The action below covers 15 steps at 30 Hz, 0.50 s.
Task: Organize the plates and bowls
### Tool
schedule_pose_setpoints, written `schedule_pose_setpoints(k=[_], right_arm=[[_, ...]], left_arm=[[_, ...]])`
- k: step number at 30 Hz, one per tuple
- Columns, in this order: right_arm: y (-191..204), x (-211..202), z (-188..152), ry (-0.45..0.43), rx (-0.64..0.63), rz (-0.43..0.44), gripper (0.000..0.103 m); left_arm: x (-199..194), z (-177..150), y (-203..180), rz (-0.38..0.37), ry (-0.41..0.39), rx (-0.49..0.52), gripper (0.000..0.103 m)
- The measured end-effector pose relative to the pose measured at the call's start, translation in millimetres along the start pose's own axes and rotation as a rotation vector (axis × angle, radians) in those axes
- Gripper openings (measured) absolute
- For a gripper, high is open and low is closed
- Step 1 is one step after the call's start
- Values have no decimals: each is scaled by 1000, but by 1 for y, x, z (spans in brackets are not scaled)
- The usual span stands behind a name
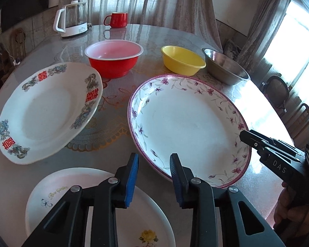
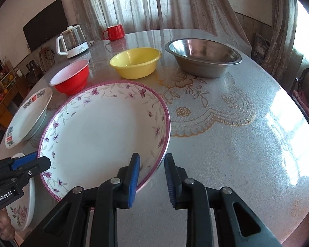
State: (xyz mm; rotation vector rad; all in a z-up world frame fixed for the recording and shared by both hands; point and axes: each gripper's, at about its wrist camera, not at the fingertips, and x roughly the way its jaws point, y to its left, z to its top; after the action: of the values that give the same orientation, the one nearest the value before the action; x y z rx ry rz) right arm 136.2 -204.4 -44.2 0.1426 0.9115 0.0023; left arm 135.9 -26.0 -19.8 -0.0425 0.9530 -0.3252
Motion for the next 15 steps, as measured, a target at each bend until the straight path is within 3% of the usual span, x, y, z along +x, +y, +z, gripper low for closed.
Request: schedule_pose_setpoints(k=[7,9,15], right_arm=[[10,-15,6,-53,-26,4,25],[17,-17,9,-64,-40,18,25],[52,-16,17,-57,-130,159,32]], left_arm=[[-12,0,12,32,-45,-24,33],[-18,-1,19,36,-55,-38,43],[-34,-1,43,75,-103,-92,45]])
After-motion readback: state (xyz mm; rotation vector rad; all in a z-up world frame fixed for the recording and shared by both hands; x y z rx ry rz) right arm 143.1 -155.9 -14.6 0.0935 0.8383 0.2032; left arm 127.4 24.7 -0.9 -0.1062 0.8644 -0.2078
